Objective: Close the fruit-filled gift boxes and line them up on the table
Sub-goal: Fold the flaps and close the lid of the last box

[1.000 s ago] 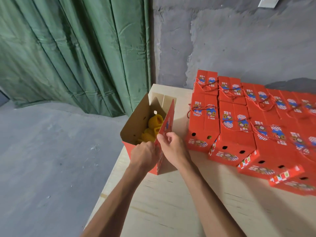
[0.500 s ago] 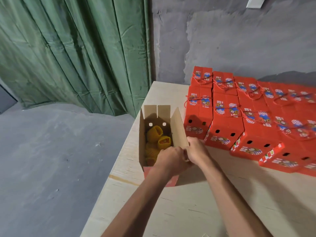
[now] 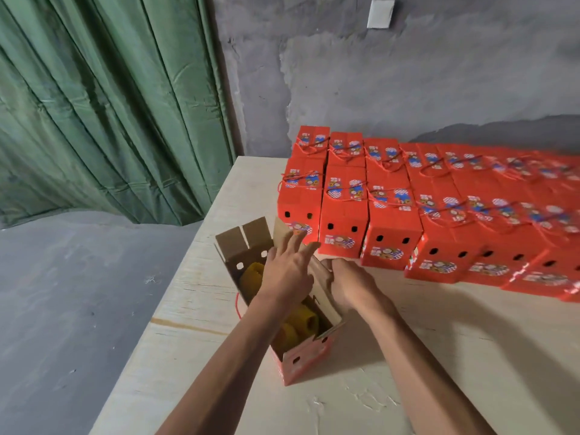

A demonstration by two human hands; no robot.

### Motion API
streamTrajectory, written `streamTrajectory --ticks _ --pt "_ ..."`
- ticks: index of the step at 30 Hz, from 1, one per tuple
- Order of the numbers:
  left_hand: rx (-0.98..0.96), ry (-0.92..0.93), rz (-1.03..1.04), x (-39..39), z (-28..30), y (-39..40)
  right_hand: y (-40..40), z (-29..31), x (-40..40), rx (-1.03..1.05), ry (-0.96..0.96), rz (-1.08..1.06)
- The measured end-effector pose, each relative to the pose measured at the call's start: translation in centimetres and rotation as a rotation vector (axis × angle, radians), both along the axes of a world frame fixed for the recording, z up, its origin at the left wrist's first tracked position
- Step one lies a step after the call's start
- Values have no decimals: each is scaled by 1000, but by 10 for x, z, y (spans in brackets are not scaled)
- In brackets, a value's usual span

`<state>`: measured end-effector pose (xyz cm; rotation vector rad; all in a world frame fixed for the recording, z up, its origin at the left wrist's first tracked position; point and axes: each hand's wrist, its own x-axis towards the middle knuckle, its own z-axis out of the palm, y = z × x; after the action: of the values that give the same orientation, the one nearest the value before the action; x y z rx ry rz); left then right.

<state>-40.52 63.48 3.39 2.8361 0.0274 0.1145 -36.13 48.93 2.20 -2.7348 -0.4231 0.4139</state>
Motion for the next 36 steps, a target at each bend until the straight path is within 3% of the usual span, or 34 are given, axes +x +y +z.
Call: streamTrajectory --ticks 2,13,19,26,36 --pt "69 3 41 7 2 -28 -38 0 -6 6 -60 13" --pt "1 -1 -24 28 -6 -214 -254 3 1 39 -297 -30" --pt "-5 48 3 66 -9 -262 -356 6 35 89 -364 -55" --pt "-187 160 -65 104 -15 -313 -425 5 70 27 -439 -167" --pt "-336 22 94 110 -22 -378 -475 -5 108 -4 -575 -110"
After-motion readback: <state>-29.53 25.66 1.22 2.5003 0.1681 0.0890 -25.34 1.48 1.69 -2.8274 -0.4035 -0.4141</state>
